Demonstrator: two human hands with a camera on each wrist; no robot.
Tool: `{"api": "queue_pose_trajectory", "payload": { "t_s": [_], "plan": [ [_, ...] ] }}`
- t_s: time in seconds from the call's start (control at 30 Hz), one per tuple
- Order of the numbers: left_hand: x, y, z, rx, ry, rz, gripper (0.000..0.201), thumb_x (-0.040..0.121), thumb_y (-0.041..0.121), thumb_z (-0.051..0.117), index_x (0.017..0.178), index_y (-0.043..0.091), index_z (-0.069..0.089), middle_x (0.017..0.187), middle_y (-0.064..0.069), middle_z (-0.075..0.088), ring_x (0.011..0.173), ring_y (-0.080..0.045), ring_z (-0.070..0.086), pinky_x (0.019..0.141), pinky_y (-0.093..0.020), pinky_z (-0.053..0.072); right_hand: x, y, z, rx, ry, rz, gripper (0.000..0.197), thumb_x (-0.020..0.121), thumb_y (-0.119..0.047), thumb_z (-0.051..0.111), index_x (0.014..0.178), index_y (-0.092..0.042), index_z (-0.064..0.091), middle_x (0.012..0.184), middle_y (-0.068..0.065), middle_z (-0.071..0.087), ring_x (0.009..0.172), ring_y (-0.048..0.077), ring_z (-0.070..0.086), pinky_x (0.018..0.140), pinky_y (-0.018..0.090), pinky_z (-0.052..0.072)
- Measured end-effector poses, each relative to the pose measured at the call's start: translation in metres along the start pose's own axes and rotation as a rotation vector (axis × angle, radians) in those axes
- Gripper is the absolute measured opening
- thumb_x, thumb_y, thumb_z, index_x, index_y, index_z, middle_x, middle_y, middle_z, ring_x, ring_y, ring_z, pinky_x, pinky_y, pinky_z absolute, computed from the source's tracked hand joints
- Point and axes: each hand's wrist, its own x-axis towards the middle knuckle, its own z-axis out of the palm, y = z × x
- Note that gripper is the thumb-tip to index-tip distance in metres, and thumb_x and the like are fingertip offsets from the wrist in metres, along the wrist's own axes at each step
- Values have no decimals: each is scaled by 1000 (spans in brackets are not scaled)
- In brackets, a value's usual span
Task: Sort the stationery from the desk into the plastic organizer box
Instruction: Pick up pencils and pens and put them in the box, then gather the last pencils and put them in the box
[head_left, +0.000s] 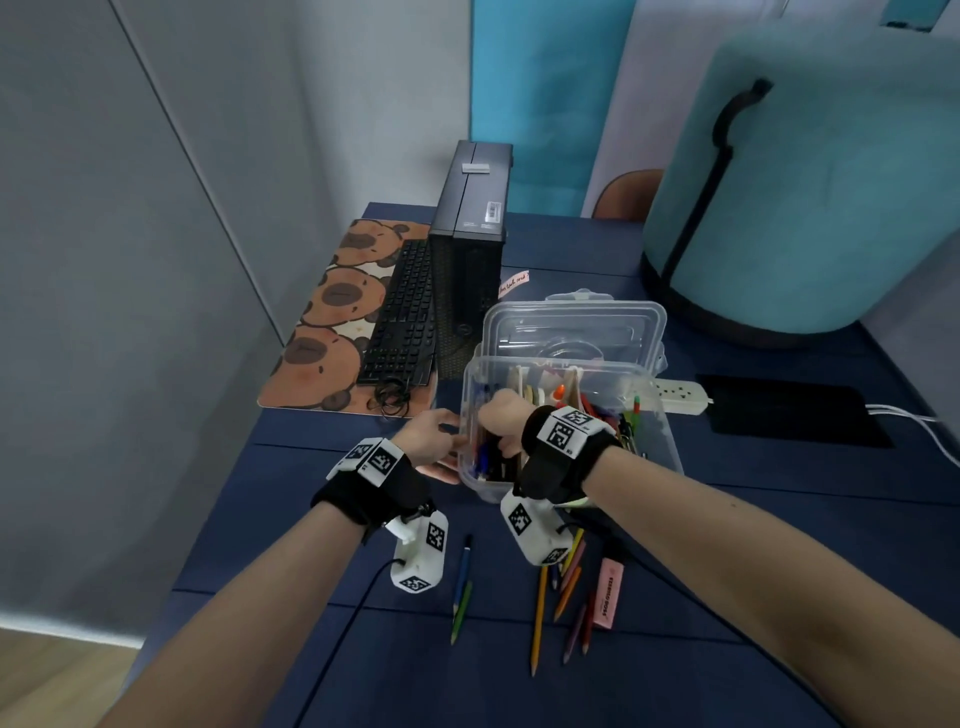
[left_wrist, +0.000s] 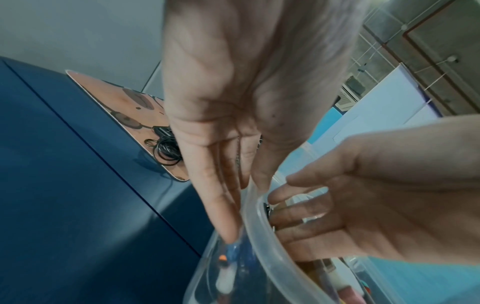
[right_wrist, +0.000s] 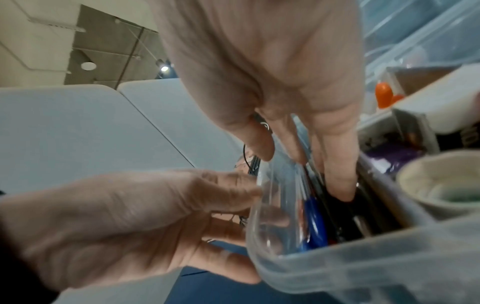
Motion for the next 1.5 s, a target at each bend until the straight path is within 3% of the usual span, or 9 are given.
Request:
{"api": "queue_pose_trajectory", "payload": {
  "t_s": [0.23, 0.4, 0.5, 0.63, 0.73, 0.83, 1.07, 1.27, 1.5],
  "plan": [
    [-9, -18, 14, -40, 161, 143, 25, 97, 24, 54, 113, 6, 59, 99, -22, 68, 73, -30, 67, 66, -42, 60, -66, 38, -27, 485, -264, -125, 29, 101, -11, 45, 122, 6, 54, 108, 23, 63, 98, 32, 64, 88, 37, 55],
    [-28, -58, 37, -151, 423, 141, 30, 100, 31, 41, 86, 9, 56, 70, -10, 59, 54, -23, 52, 55, -32, 47, -92, 117, -23, 579, -454, -36, 20, 98, -17, 50, 107, -2, 61, 99, 15, 68, 94, 30, 66, 80, 36, 57],
    [-34, -95, 48, 272, 399, -1, 25, 95, 33, 44, 94, 11, 56, 85, -15, 68, 70, -29, 63, 71, -35, 52, -95, 162, -15, 574, -306, 104, 13, 97, -13, 54, 95, -3, 62, 81, 13, 64, 76, 27, 66, 67, 34, 57],
    [-44, -125, 69, 764, 113, -150, 57, 89, 54, 52, 122, 9, 42, 121, -14, 58, 106, -32, 60, 85, -34, 48, -95, 210, -3, 478, 178, 299, 15, 93, -11, 53, 78, -7, 51, 60, 9, 47, 49, 21, 48, 43, 24, 45],
    [-44, -129, 81, 884, 99, -139, 73, 82, 59, 61, 128, 8, 36, 127, -12, 52, 112, -30, 56, 85, -34, 46, -92, 236, 10, 18, 356, 303, 20, 92, -35, 51, 86, -16, 51, 83, 11, 63, 71, 28, 65, 59, 34, 54],
    [-39, -124, 88, 909, 118, -163, 73, 81, 53, 66, 129, 7, 36, 128, -13, 52, 114, -30, 56, 84, -34, 47, -89, 248, 21, -202, 360, 334, 48, 88, -47, 54, 118, -12, 46, 116, 13, 60, 105, 34, 61, 83, 36, 49],
    [-35, -117, 99, 850, 139, -150, 50, 89, 38, 62, 123, 6, 45, 123, -14, 57, 107, -29, 60, 84, -34, 50, -80, 254, 10, -189, 370, 409, 48, 87, -40, 57, 121, -7, 48, 125, 14, 56, 110, 33, 58, 88, 36, 49],
    [-42, -98, 101, 953, 106, -44, 55, 89, 47, 57, 124, 8, 40, 122, -13, 56, 109, -31, 59, 83, -36, 49, -85, 258, 4, -363, 400, 286, 34, 89, -26, 56, 116, -9, 42, 116, 13, 60, 105, 33, 60, 84, 37, 48],
    [-62, -38, 152, 1093, 31, 605, 35, 91, 29, 55, 122, 22, 40, 127, -2, 40, 100, -28, 58, 77, -40, 48, -90, 252, -14, -265, 388, -8, 21, 89, -32, 57, 102, -16, 61, 105, 5, 57, 99, 22, 57, 74, 27, 39]
  ]
}}
